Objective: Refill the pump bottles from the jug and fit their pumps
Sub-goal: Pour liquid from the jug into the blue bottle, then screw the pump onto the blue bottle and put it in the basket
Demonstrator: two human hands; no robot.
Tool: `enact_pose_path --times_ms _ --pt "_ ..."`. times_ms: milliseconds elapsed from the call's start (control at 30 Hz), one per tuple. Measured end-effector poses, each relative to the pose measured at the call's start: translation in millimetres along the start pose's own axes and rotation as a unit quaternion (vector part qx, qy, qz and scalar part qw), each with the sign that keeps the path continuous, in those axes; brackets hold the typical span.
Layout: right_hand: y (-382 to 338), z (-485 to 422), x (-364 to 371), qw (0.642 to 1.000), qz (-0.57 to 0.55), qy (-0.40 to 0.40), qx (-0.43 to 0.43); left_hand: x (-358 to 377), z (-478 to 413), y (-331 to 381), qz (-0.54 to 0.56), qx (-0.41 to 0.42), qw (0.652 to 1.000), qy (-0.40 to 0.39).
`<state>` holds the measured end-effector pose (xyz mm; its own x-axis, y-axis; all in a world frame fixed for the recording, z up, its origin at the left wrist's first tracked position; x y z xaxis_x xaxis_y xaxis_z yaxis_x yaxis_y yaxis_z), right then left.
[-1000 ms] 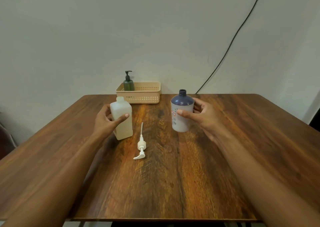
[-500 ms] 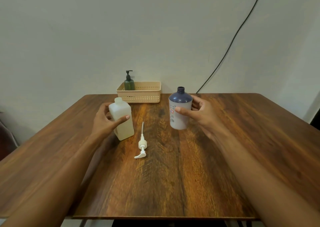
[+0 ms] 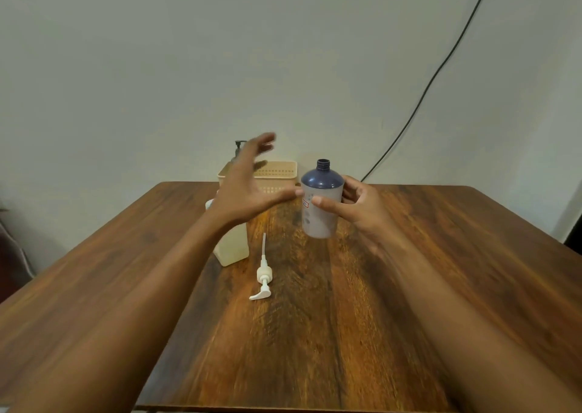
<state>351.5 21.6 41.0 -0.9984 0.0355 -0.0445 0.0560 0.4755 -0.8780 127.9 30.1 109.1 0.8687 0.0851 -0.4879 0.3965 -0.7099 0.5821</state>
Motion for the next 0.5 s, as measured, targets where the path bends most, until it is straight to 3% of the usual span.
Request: enact_pose_path --times_ms 200,500 --pt "-6.0 -2.1 4.7 1.000 0.017 0.006 -0.003 67.0 6.4 2.7 0.016 -0.017 0.996 -0.083" --pt "0.8 -1.7 5.3 0.999 0.035 0.000 0.002 80.5 14.6 -14.8 0.067 -0.046 0.997 -0.015"
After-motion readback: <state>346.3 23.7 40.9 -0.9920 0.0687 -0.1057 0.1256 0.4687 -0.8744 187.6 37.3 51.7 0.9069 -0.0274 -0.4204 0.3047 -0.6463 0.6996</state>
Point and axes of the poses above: each hand's wrist, its own z-axis away from the middle knuckle, its own x-axis out of the palm, y = z × x, the point moved 9 cm from there along -z, towards the middle knuckle, and after that the axes turned 5 degrees about -x, right-handed, at the moved point
